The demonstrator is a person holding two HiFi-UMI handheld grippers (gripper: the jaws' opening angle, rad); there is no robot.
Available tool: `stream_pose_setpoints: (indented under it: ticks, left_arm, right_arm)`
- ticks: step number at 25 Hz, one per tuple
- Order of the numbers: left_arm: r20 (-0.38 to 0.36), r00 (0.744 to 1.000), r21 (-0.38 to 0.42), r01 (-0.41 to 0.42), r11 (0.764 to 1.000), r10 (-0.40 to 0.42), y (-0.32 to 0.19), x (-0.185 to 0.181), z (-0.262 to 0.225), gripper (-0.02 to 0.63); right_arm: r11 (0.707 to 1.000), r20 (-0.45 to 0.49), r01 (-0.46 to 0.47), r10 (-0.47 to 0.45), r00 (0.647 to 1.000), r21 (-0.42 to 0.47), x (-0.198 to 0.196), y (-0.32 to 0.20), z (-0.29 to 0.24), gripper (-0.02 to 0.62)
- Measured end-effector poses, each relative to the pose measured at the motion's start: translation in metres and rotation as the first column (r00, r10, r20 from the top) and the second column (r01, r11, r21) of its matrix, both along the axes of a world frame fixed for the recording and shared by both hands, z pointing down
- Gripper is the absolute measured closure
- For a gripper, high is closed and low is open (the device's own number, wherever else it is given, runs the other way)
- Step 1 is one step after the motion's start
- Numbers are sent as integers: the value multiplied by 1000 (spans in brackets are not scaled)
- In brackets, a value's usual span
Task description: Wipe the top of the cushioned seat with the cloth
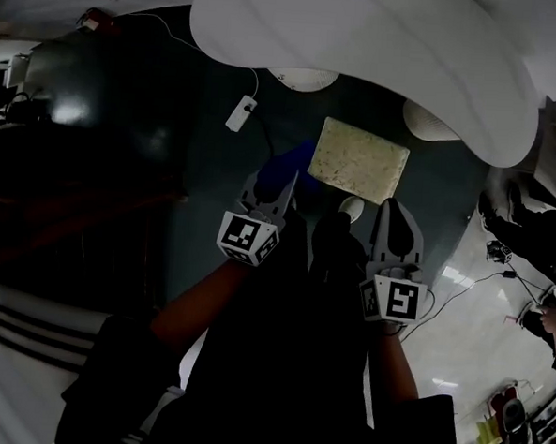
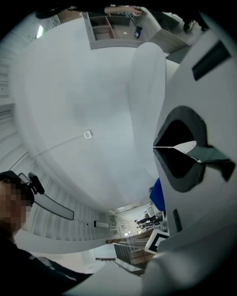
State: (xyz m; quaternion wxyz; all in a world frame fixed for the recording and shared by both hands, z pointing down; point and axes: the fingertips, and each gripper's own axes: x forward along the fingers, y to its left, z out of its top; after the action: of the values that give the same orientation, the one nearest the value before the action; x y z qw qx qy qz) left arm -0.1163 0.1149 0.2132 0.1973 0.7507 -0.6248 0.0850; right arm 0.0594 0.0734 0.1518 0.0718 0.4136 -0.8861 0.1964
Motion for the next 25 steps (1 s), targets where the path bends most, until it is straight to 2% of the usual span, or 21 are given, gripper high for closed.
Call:
stream_pose_setpoints:
  ticks: [3, 7, 11, 13, 15, 17, 20, 25]
  left_arm:
    - [1, 1000, -64, -3, 998, 3, -9, 2, 42, 557]
    - [50, 999, -153, 24, 988, -17, -36, -7, 109, 557]
    - [32, 998, -233, 62, 971, -56, -34, -8, 167, 557]
    - [12, 999, -252, 54, 966, -53, -37, -9, 195, 557]
    - [-19, 998, -274, 57, 960, -64, -47, -17, 224, 557]
    - [-20, 997, -298, 69, 952, -78, -58, -30, 254, 557]
    - [9, 998, -325, 55, 944, -55, -73, -45, 294, 557]
    - [25, 998, -373, -40, 927, 54, -96, -53, 360, 556]
  right_arm:
    - [1000, -16, 13, -13, 1000, -16, 0, -16, 25, 557]
    - [999, -57, 44, -42, 997, 31, -9, -54, 61, 557]
    - [995, -99, 77, -71, 993, 58, -20, -70, 111, 557]
    - [992, -132, 106, -95, 987, 74, -28, -80, 136, 557]
    - [994, -131, 84, -74, 989, 65, -35, -95, 162, 557]
    - [999, -91, 26, -24, 996, 24, -43, -108, 189, 557]
    - [999, -71, -39, 36, 997, -37, -55, -119, 231, 557]
    - [997, -70, -36, 31, 997, -66, -69, -129, 271, 557]
